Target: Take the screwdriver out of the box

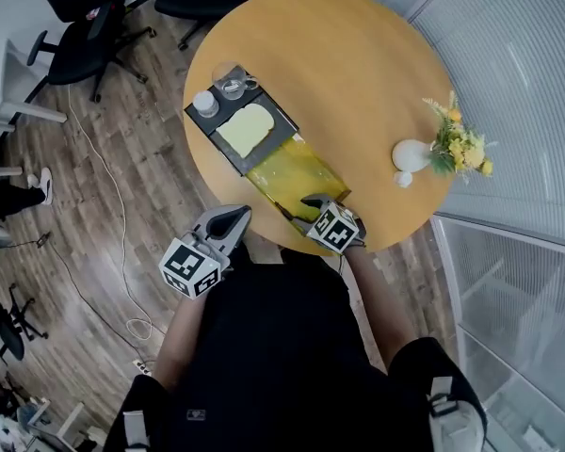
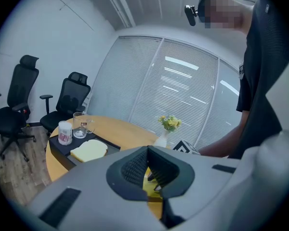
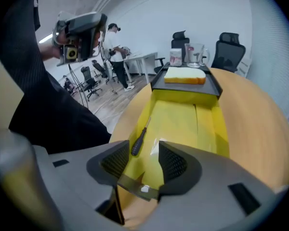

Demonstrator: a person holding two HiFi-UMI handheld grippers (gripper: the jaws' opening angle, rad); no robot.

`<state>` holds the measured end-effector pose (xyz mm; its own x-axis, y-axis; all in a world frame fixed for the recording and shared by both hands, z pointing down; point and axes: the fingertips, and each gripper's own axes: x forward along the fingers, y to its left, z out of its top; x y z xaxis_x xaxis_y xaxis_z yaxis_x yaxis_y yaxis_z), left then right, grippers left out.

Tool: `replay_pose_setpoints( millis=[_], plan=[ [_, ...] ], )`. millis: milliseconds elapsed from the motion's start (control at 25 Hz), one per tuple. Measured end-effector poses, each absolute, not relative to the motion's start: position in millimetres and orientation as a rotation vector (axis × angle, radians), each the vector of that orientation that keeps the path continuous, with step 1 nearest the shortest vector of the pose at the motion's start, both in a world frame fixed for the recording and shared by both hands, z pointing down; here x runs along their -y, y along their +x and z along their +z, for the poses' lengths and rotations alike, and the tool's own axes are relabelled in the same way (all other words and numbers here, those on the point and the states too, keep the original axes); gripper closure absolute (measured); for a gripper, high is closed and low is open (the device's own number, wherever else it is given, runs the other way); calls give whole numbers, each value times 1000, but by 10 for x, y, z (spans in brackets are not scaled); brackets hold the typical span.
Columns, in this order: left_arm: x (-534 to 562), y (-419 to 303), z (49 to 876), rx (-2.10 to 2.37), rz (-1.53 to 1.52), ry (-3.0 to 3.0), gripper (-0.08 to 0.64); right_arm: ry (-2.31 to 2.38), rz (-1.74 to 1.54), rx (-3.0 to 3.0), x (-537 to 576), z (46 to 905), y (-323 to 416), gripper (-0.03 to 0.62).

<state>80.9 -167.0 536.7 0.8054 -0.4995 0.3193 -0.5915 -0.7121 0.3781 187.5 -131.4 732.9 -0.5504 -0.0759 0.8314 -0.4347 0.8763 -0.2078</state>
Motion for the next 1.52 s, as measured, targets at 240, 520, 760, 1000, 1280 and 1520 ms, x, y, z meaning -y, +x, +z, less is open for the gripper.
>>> replay_pose_setpoints(
  millis=[240,520,760,1000,1280,1520],
  plan=[
    [1729,719,5339,827,284,2528,554,204,423,2014,1299,7632,1803,380],
    [1846,606,5304,832,306,2547,554,167,367,1962,1286,7833,1765,376],
    [1901,596,5325,841,318,2544,554,277,313,1943,1427,7878,1804,376],
    [1876,688,5324,825,319,2545,554,441,365,1973,1600,7770,1877,376],
    [1910,676,5324,818,322,2547,554,465,563,2013,1588,7750,1660,377],
    [1943,632,5329,834,317,2541,554,421,501,1952,1532,7897,1652,388]
  ],
)
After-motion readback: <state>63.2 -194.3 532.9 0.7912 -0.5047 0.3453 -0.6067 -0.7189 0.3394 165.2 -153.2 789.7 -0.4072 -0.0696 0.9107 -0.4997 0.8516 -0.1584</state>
